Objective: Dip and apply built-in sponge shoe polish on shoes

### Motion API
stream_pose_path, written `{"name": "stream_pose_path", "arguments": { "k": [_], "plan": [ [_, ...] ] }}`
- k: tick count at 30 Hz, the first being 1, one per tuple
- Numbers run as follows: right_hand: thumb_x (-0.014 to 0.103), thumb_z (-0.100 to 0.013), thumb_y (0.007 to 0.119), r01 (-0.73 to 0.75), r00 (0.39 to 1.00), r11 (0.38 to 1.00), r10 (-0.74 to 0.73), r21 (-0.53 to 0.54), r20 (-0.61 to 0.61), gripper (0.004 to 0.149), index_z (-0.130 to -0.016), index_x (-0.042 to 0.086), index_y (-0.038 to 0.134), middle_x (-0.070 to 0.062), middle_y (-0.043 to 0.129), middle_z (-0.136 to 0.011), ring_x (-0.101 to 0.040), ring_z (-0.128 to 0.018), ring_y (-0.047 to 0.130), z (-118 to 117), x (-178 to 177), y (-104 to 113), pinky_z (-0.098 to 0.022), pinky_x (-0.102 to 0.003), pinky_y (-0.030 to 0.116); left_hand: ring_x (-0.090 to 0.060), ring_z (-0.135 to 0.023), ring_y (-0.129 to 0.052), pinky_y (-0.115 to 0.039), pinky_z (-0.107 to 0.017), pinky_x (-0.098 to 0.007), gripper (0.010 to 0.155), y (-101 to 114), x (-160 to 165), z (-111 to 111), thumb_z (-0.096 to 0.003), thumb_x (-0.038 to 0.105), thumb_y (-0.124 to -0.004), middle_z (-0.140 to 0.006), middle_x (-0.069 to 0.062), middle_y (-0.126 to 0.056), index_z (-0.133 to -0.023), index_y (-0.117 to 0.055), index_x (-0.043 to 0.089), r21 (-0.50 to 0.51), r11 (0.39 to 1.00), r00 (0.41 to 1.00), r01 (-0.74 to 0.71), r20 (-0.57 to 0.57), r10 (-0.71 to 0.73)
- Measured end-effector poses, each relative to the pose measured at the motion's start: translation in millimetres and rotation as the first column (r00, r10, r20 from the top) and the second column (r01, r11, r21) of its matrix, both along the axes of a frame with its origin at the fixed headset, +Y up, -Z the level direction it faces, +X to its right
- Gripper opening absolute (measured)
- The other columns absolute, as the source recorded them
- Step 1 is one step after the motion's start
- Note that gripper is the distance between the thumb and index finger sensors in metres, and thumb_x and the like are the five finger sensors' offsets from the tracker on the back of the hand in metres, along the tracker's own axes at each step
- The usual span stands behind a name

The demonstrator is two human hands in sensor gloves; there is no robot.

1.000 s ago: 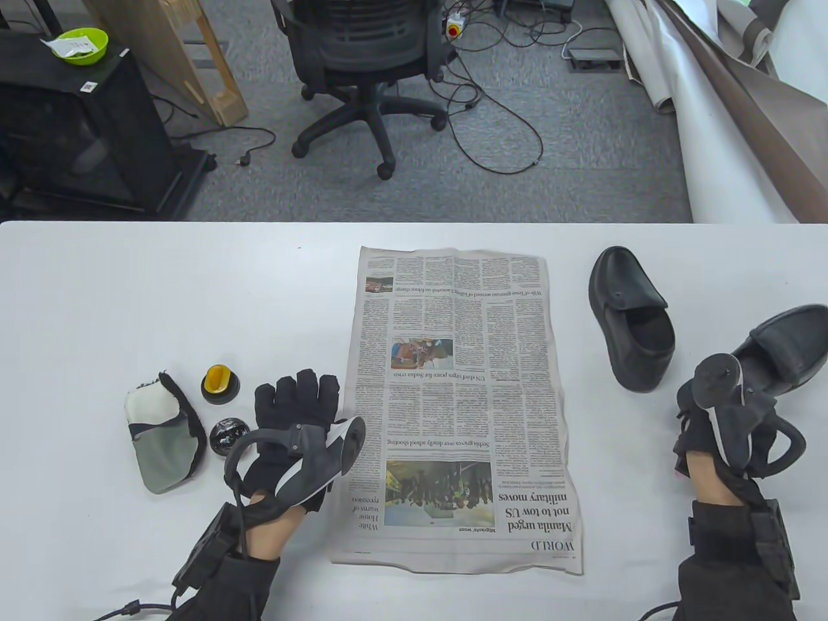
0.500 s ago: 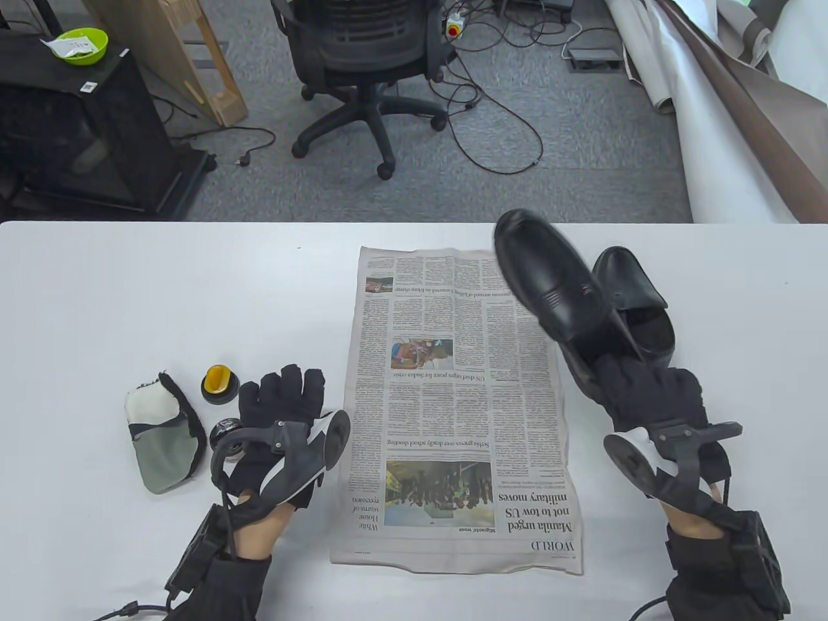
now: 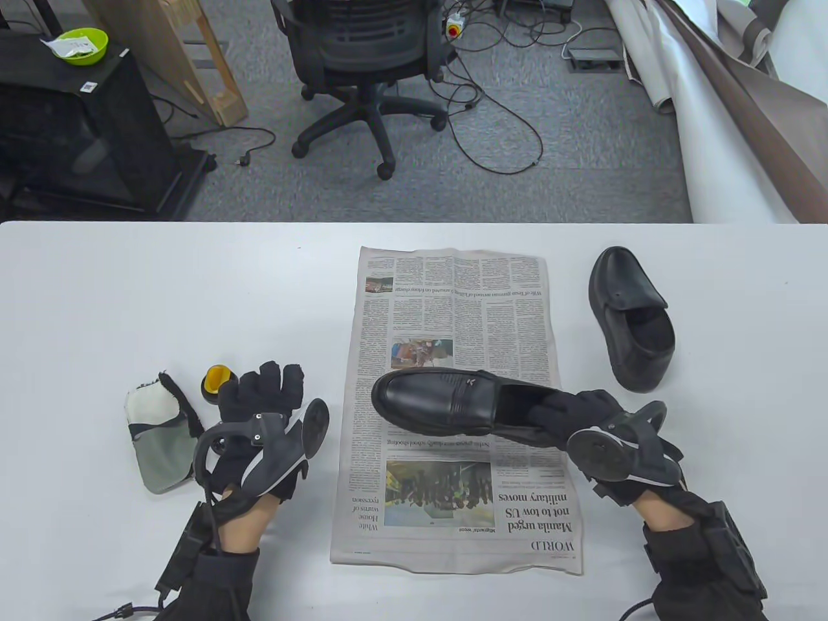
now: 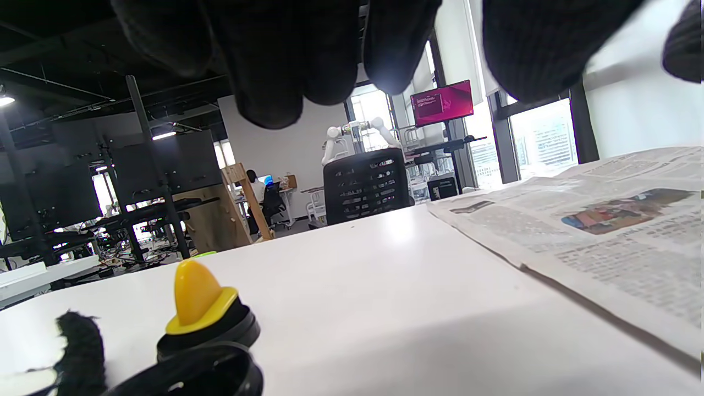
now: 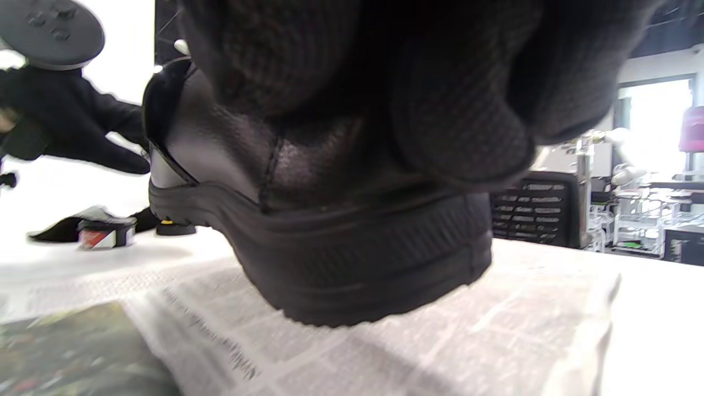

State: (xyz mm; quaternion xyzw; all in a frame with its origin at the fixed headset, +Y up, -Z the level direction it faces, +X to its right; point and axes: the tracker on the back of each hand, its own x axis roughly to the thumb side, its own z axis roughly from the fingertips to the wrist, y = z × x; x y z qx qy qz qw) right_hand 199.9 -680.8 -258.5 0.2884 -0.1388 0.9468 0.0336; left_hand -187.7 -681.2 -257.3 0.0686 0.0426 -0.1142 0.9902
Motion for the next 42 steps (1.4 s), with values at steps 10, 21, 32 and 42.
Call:
{"name": "stream_pose_path", "arguments": {
  "k": [10,21,32,42],
  "plan": [
    [0.044,-0.033,0.079,-0.110,0.994,0.989,0.106,-0.101,-0.041,0.041,-0.071,0.038,0.091,0.011,0.095,-0.072,-0.017,-0.040,0.108,0.9,-17.9,-22.1,-0.054,-0.043,0.090,-0.036,-0.102,-0.075,-0.056,-0.079,-0.063,0.070,0.1,-0.3,0.1,-0.0444,0.060,-0.079,-0.113,-0.009,-0.063,-0.105,-0.061,0.029,0.002,1.000,1.000,0.008,0.001,-0.008],
    [0.042,-0.034,0.080,-0.119,0.993,0.964,0.118,-0.239,-0.018,0.042,-0.075,0.036,0.088,0.009,0.094,-0.074,-0.023,-0.048,0.106,-6.3,-15.6,-38.1,-0.057,-0.049,0.085,-0.035,-0.101,-0.077,-0.057,-0.078,-0.062,0.069,5.8,-5.4,1.9,-0.0444,0.060,-0.079,-0.113,-0.009,-0.065,-0.104,-0.062,0.029,0.005,1.000,1.000,-0.006,-0.015,0.006],
    [0.055,-0.031,0.082,-0.184,0.982,0.958,0.190,-0.220,0.009,0.050,-0.074,0.031,0.086,0.004,0.085,-0.081,-0.018,-0.037,0.099,-6.9,-22.0,-46.9,-0.052,-0.045,0.084,-0.021,-0.078,-0.095,-0.073,-0.071,-0.051,0.057,32.1,-55.4,4.2,-0.0479,0.045,-0.084,-0.110,-0.009,-0.070,-0.100,-0.069,0.028,0.052,0.996,0.975,0.072,-0.213,-0.059],
    [0.055,-0.031,0.083,-0.171,0.984,0.955,0.178,-0.243,0.010,0.047,-0.070,0.029,0.087,0.003,0.086,-0.076,-0.018,-0.037,0.099,-8.6,-21.2,-47.6,-0.052,-0.045,0.084,-0.011,-0.057,-0.100,-0.081,-0.063,-0.044,0.058,9.1,-128.2,-12.8,-0.0496,0.034,-0.087,-0.113,-0.009,-0.065,-0.103,-0.066,0.026,-0.184,0.980,0.913,-0.077,-0.408,-0.005]
  ]
}}
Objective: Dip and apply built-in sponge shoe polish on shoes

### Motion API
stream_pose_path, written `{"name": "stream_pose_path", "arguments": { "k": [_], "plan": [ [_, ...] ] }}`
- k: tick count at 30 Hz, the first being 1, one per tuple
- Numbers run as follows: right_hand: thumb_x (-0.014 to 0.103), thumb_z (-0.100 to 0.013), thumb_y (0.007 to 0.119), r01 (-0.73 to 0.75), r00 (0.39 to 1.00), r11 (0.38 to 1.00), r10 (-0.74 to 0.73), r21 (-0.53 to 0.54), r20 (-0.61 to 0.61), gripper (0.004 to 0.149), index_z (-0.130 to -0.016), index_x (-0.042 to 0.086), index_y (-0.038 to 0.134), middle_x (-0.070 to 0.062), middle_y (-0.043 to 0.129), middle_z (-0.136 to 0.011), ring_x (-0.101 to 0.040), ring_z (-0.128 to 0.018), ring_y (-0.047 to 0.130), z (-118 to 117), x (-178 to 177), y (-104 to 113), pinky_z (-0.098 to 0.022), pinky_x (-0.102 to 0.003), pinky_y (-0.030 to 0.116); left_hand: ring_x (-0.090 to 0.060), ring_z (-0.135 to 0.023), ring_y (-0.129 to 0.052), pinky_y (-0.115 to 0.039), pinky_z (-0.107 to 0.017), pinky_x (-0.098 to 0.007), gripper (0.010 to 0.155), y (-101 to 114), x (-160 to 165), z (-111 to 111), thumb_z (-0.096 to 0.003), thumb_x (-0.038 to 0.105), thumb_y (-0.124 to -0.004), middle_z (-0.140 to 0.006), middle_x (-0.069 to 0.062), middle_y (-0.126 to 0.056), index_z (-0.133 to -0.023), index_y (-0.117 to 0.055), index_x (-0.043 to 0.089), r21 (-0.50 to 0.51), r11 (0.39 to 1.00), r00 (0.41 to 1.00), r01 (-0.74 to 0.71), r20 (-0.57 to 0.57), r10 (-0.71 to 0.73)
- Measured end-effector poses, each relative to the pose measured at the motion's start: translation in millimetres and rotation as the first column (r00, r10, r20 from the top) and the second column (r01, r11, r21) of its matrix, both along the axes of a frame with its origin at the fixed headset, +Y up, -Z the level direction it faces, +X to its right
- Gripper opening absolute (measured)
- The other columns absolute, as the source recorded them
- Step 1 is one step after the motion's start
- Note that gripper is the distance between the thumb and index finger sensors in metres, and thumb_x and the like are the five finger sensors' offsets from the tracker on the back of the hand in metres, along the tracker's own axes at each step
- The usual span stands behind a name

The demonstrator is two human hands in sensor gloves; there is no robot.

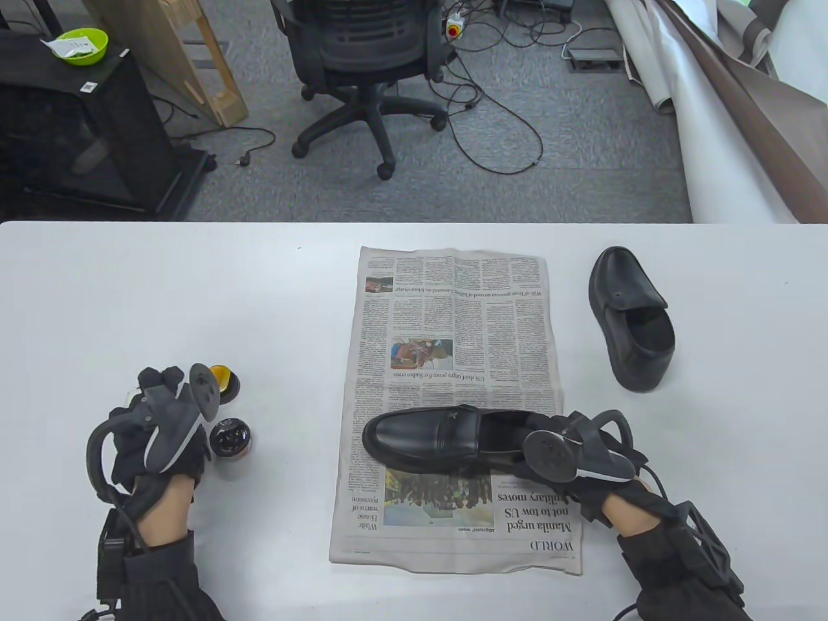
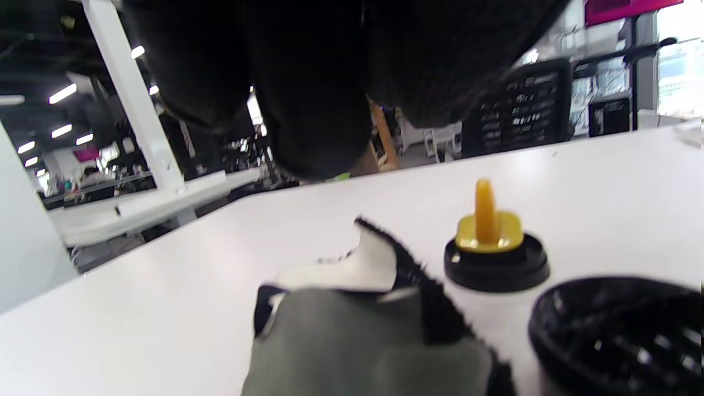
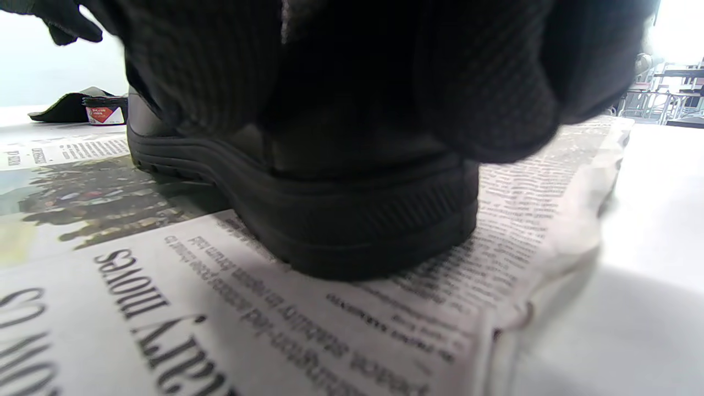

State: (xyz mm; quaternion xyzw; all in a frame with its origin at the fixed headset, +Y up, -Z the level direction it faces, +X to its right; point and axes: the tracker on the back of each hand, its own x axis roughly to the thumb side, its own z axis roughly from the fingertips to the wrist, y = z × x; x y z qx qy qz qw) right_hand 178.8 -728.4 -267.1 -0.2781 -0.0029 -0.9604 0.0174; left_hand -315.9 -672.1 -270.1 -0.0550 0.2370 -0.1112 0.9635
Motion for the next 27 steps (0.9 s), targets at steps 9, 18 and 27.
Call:
{"name": "stream_pose_path", "arguments": {
  "k": [9,18,27],
  "plan": [
    [0.054,-0.031,0.083,-0.001,1.000,1.000,0.001,0.008,0.005,0.046,-0.069,0.028,0.087,0.002,0.085,-0.074,-0.018,-0.037,0.098,0.8,-1.2,-0.1,-0.052,-0.046,0.083,-0.009,-0.054,-0.099,-0.079,-0.066,-0.044,0.067,-42.4,-31.9,-12.0,-0.0479,0.038,-0.087,-0.117,-0.009,-0.057,-0.107,-0.057,0.028,-0.209,0.968,0.988,-0.137,-0.097,0.119],
    [0.054,-0.031,0.082,-0.002,1.000,1.000,0.002,0.003,0.006,0.046,-0.068,0.028,0.087,0.002,0.085,-0.073,-0.018,-0.037,0.098,0.5,-1.5,-0.6,-0.052,-0.046,0.083,-0.007,-0.051,-0.098,-0.079,-0.065,-0.042,0.060,-70.0,-46.3,-22.1,-0.0468,0.041,-0.087,-0.109,-0.006,-0.069,-0.101,-0.066,0.029,-0.233,0.957,0.977,-0.172,-0.161,0.136],
    [0.055,-0.031,0.082,-0.007,1.000,1.000,0.007,0.005,0.010,0.045,-0.068,0.028,0.086,0.002,0.085,-0.073,-0.018,-0.037,0.098,0.7,-1.9,-0.7,-0.052,-0.046,0.084,-0.003,-0.032,-0.102,-0.089,-0.055,-0.036,0.044,-59.7,-44.1,-20.6,-0.0440,0.036,-0.092,-0.094,-0.006,-0.088,-0.085,-0.078,0.029,-0.140,0.983,0.987,-0.117,-0.125,0.100]
  ]
}}
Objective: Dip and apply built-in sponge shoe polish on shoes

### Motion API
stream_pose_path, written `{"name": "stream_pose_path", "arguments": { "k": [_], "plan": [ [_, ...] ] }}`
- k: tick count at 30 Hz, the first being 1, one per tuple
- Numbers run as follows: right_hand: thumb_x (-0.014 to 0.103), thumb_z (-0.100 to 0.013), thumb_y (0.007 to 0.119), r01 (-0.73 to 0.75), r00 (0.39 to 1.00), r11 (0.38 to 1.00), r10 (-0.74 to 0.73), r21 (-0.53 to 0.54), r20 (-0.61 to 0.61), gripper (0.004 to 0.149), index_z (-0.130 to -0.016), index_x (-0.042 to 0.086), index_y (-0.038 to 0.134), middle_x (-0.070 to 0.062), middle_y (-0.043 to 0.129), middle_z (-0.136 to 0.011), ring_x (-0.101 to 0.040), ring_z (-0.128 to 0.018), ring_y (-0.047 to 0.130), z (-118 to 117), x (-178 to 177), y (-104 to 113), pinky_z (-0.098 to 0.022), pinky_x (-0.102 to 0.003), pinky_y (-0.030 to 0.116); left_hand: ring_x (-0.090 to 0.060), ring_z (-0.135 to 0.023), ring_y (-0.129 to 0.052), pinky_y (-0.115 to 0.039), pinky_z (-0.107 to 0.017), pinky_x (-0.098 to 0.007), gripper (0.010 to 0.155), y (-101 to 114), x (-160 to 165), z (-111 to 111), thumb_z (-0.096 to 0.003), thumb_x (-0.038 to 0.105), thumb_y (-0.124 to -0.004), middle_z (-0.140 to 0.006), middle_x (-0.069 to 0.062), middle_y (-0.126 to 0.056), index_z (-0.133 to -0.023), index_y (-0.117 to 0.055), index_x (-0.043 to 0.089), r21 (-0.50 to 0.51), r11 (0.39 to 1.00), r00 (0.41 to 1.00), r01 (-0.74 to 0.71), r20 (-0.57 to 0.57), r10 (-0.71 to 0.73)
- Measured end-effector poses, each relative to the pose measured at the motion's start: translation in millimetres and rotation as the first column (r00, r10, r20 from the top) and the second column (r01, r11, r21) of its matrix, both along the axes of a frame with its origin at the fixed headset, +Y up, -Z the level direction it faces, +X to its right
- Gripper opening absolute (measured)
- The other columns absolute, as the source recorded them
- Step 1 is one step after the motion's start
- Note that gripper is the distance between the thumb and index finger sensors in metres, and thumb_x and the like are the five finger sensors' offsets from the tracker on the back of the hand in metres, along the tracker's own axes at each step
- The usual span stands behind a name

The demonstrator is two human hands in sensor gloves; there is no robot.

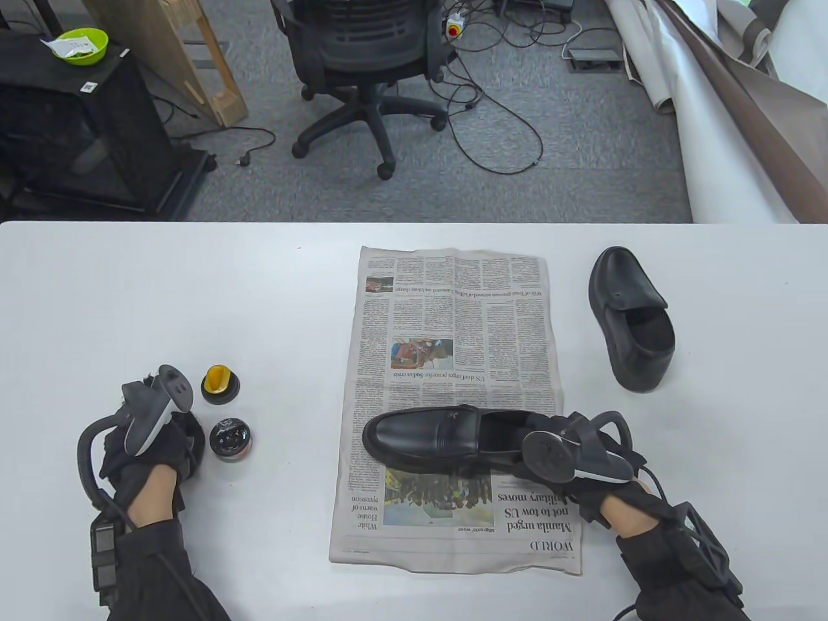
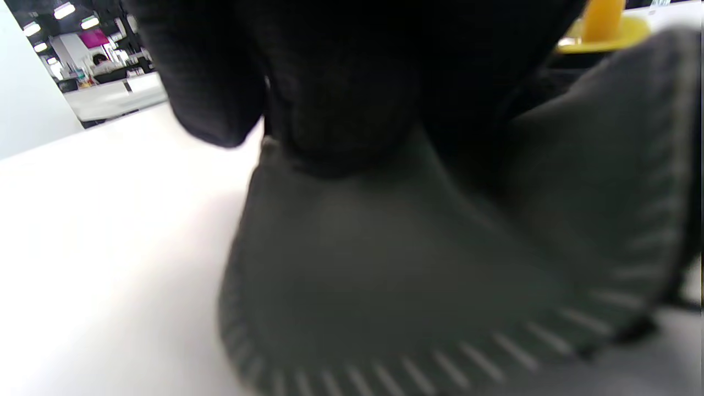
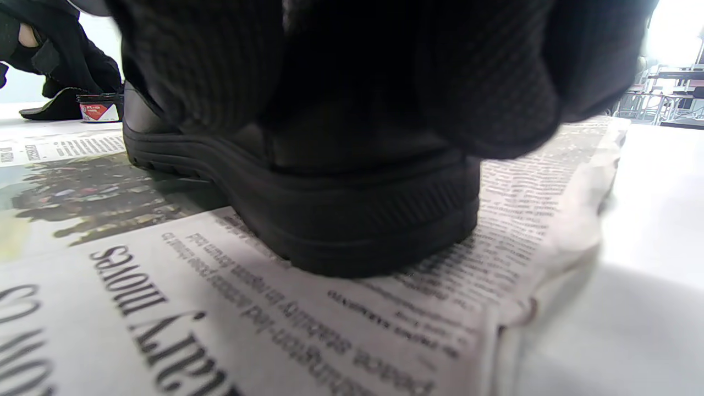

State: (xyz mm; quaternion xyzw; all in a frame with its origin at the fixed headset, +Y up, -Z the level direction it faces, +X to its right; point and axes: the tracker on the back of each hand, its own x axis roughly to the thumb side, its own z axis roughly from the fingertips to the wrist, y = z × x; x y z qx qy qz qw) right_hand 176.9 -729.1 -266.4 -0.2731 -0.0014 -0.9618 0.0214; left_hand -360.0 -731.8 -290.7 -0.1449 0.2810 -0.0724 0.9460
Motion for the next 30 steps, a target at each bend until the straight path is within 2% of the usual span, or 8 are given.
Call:
{"name": "stream_pose_path", "arguments": {
  "k": [4,7,9,14,18,22,24,30],
  "plan": [
    [0.055,-0.031,0.082,-0.006,1.000,1.000,0.006,-0.004,0.003,0.045,-0.067,0.028,0.087,0.002,0.086,-0.073,-0.018,-0.037,0.098,0.0,-0.3,0.2,-0.052,-0.046,0.083,0.002,-0.021,-0.102,-0.094,-0.047,-0.033,0.044,33.3,9.7,7.5,-0.0437,0.031,-0.092,-0.086,-0.008,-0.095,-0.085,-0.077,0.028,0.173,0.985,1.000,0.025,0.011,-0.028],
    [0.055,-0.031,0.082,-0.011,1.000,1.000,0.011,-0.003,0.006,0.045,-0.067,0.029,0.087,0.002,0.086,-0.073,-0.018,-0.037,0.098,0.2,-0.6,0.4,-0.052,-0.046,0.083,0.000,-0.023,-0.102,-0.092,-0.049,-0.035,0.047,56.5,27.8,15.2,-0.0464,0.028,-0.090,-0.080,-0.005,-0.097,-0.090,-0.073,0.032,0.300,0.952,0.994,0.060,0.065,-0.083],
    [0.055,-0.031,0.082,-0.014,1.000,1.000,0.014,0.000,0.009,0.045,-0.067,0.029,0.087,0.002,0.086,-0.073,-0.018,-0.037,0.098,0.4,-0.9,0.4,-0.052,-0.046,0.084,-0.003,-0.029,-0.102,-0.089,-0.053,-0.037,0.045,74.3,51.2,24.8,-0.0483,0.032,-0.087,-0.079,-0.003,-0.094,-0.091,-0.072,0.035,0.391,0.916,0.978,0.085,0.141,-0.151],
    [0.055,-0.031,0.082,-0.019,1.000,1.000,0.019,0.003,0.016,0.044,-0.066,0.029,0.087,0.002,0.086,-0.073,-0.018,-0.037,0.098,0.8,-1.4,0.4,-0.052,-0.046,0.084,-0.006,-0.029,-0.102,-0.088,-0.055,-0.040,0.044,100.0,109.7,41.4,-0.0456,0.042,-0.090,-0.069,0.000,-0.098,-0.087,-0.079,0.032,0.459,0.888,0.926,-0.021,0.343,-0.156],
    [0.055,-0.031,0.082,-0.021,1.000,1.000,0.021,0.003,0.017,0.043,-0.065,0.030,0.087,0.003,0.086,-0.072,-0.018,-0.037,0.098,0.8,-1.8,0.4,-0.052,-0.045,0.084,-0.005,-0.026,-0.102,-0.088,-0.054,-0.040,0.043,99.3,162.7,47.1,-0.0448,0.044,-0.090,-0.063,0.000,-0.100,-0.085,-0.081,0.032,0.384,0.912,0.832,-0.143,0.546,-0.099],
    [0.056,-0.031,0.082,-0.009,1.000,1.000,0.010,-0.010,0.020,0.042,-0.064,0.030,0.088,0.002,0.086,-0.072,-0.018,-0.037,0.098,-0.2,-1.5,0.1,-0.052,-0.046,0.084,-0.004,-0.020,-0.100,-0.089,-0.051,-0.038,0.042,86.6,208.5,44.9,-0.0442,0.046,-0.088,-0.056,0.002,-0.100,-0.084,-0.082,0.032,0.236,0.942,0.731,-0.241,0.682,0.016],
    [0.056,-0.031,0.083,-0.008,1.000,1.000,0.009,-0.012,0.019,0.041,-0.063,0.031,0.088,0.002,0.087,-0.071,-0.018,-0.037,0.098,-0.4,-1.7,0.0,-0.052,-0.046,0.084,-0.004,-0.018,-0.100,-0.090,-0.051,-0.038,0.043,81.7,232.9,43.4,-0.0441,0.047,-0.088,-0.055,0.002,-0.100,-0.084,-0.082,0.032,0.176,0.946,0.679,-0.271,0.732,0.058],
    [0.058,-0.030,0.083,-0.002,1.000,1.000,0.002,-0.010,0.022,0.042,-0.060,0.030,0.090,0.002,0.088,-0.070,-0.019,-0.036,0.098,-1.7,-2.4,-0.5,-0.052,-0.046,0.084,-0.004,-0.019,-0.100,-0.089,-0.051,-0.038,0.045,69.8,291.9,37.9,-0.0433,0.048,-0.088,-0.055,0.003,-0.100,-0.085,-0.081,0.032,0.079,0.951,0.611,-0.298,0.782,0.127]
  ]
}}
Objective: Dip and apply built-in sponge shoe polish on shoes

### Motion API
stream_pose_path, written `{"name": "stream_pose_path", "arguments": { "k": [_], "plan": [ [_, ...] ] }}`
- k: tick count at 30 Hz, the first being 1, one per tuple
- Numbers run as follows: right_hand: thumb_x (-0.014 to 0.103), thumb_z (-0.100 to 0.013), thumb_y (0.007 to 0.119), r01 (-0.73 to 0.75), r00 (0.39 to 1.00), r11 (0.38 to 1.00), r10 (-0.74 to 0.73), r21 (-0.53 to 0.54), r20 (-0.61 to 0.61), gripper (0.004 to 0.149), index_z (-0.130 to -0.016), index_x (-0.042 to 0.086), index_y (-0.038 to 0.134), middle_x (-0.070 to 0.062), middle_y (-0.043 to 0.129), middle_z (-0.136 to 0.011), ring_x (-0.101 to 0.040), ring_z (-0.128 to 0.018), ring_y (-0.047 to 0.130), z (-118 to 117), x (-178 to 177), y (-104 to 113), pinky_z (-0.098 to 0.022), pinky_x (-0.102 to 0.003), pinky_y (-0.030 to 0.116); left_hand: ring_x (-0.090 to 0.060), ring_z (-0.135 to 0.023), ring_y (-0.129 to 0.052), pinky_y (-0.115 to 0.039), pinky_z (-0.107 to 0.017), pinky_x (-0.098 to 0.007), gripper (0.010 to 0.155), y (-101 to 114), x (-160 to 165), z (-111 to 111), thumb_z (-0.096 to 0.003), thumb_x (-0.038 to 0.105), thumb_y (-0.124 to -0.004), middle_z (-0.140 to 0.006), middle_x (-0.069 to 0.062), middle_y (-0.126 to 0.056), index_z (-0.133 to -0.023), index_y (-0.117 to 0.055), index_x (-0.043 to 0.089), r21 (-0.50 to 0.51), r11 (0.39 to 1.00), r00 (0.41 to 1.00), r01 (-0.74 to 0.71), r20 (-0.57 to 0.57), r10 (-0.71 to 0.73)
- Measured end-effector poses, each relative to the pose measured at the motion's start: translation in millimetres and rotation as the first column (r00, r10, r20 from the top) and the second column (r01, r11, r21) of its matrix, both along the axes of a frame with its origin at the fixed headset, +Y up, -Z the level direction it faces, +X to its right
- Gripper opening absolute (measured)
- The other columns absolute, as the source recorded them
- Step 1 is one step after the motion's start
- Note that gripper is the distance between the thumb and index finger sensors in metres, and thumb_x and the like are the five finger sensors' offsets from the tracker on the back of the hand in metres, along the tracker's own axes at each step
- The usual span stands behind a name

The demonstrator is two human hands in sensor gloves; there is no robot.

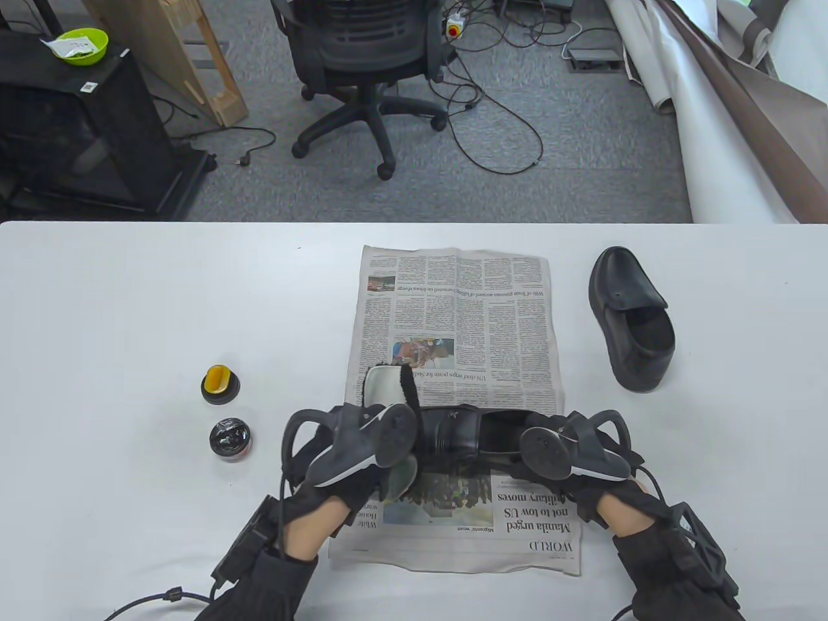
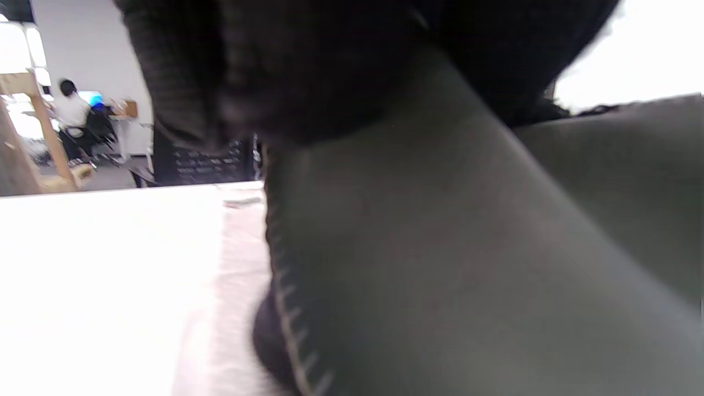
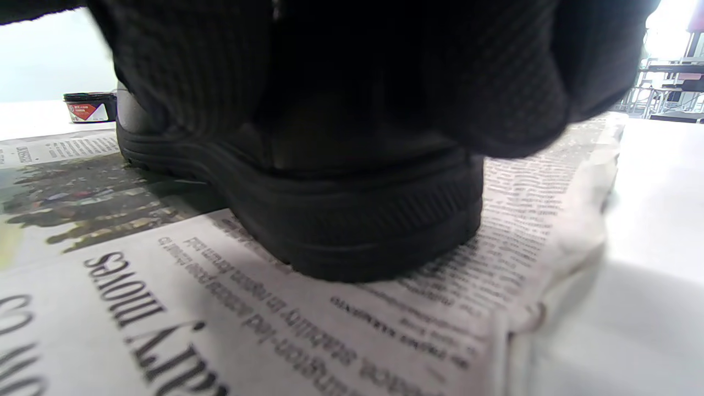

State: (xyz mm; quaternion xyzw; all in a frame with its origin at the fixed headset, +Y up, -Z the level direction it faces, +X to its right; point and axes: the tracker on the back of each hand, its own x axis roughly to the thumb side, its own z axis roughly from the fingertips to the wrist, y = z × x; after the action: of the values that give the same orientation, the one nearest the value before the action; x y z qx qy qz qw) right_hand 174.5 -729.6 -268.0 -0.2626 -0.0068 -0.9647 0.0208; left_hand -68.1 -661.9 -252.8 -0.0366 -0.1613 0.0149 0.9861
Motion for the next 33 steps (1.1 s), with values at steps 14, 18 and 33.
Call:
{"name": "stream_pose_path", "arguments": {
  "k": [14,18,33],
  "plan": [
    [0.057,-0.030,0.084,0.007,1.000,1.000,-0.007,-0.009,-0.002,0.040,-0.060,0.031,0.091,0.002,0.088,-0.069,-0.019,-0.035,0.098,-1.8,0.3,-0.2,-0.052,-0.046,0.084,-0.004,-0.018,-0.099,-0.089,-0.051,-0.038,0.054,-34.3,46.3,4.0,-0.0425,0.048,-0.087,-0.054,0.003,-0.100,-0.093,-0.074,0.035,0.042,0.990,0.985,-0.137,0.108,0.132],
    [0.057,-0.030,0.084,0.005,1.000,1.000,-0.005,-0.007,0.003,0.040,-0.060,0.031,0.091,0.003,0.088,-0.069,-0.019,-0.036,0.098,-1.2,-0.2,-0.4,-0.052,-0.046,0.084,-0.004,-0.017,-0.099,-0.089,-0.050,-0.038,0.055,-37.5,49.2,3.9,-0.0427,0.050,-0.086,-0.054,0.003,-0.101,-0.094,-0.073,0.036,0.063,0.994,0.993,-0.087,0.091,0.082],
    [0.057,-0.030,0.084,0.005,1.000,1.000,-0.005,-0.010,-0.002,0.039,-0.059,0.032,0.091,0.003,0.089,-0.068,-0.019,-0.036,0.098,-2.3,0.0,-0.3,-0.052,-0.046,0.084,-0.005,-0.016,-0.099,-0.090,-0.050,-0.039,0.057,-47.5,11.0,-9.6,-0.0436,0.050,-0.085,-0.053,0.002,-0.101,-0.096,-0.071,0.034,-0.057,0.989,0.990,0.140,-0.009,-0.141]
  ]
}}
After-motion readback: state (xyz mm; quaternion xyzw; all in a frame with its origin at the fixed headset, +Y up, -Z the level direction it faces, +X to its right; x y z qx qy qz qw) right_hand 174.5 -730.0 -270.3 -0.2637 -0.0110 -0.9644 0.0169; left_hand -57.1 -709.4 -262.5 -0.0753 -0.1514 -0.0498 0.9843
